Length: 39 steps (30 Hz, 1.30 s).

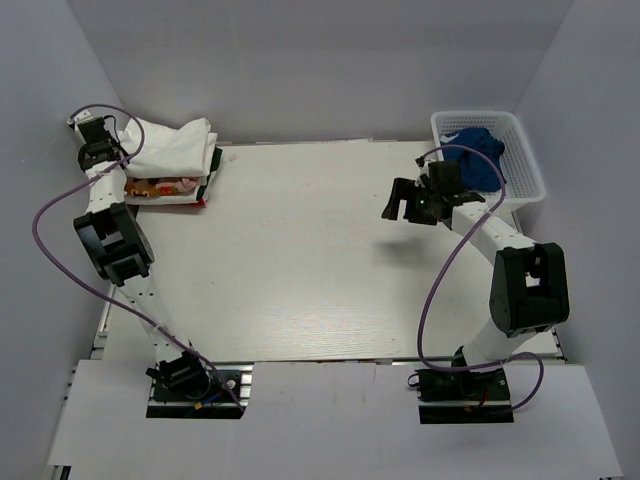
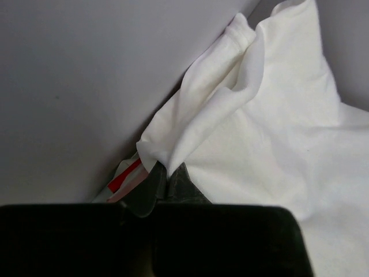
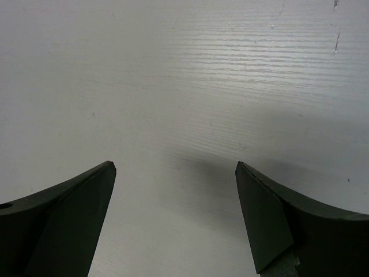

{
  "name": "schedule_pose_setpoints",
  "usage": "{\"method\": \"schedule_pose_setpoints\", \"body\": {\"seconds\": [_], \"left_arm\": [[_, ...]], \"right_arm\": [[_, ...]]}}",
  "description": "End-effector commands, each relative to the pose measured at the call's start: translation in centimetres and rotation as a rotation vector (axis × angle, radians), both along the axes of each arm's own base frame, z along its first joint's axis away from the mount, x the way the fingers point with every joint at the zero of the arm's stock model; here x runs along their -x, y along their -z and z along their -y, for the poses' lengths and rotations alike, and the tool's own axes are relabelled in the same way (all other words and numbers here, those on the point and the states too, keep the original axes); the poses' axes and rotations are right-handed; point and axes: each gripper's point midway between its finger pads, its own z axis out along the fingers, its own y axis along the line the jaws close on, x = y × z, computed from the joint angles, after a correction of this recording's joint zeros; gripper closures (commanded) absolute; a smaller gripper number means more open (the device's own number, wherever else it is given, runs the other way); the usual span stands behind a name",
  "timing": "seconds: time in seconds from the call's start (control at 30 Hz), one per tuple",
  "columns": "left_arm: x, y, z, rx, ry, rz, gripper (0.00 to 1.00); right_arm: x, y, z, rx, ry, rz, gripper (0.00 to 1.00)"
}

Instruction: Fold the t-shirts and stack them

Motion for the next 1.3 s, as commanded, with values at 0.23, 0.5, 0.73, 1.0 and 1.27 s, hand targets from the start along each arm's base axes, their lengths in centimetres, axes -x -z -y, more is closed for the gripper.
{"method": "schedule_pose_setpoints", "body": {"seconds": [0.23,0.5,0.73,1.0,1.27], "left_arm": [[1.7,1.7,-2.3,-0.011,-0.117,-0.086,0.19],[2.2,-4.9,2.0,0.025,-0.002,0.021,0.0],[4.9,-10.3,11.9,0.176,0.209,0.148,0.0],[11.8,-11.2,27.4,0.335,0.493,0.247,0.0],[24.7,-2.5,40.1,0.492,0.769,0.147,0.0]], "right_arm": [[-0.5,-2.0,-0.3,0.002,-0.03,0.046,0.1],[-0.3,-5.1,-1.2,-0.046,-0.068,0.124,0.1],[1.3,-8.3,-0.7,-0.1,-0.041,0.232,0.1],[4.4,-7.3,0.3,-0.139,0.059,0.18,0.1],[8.0,-4.1,0.5,-0.191,0.079,0.178,0.1]]}}
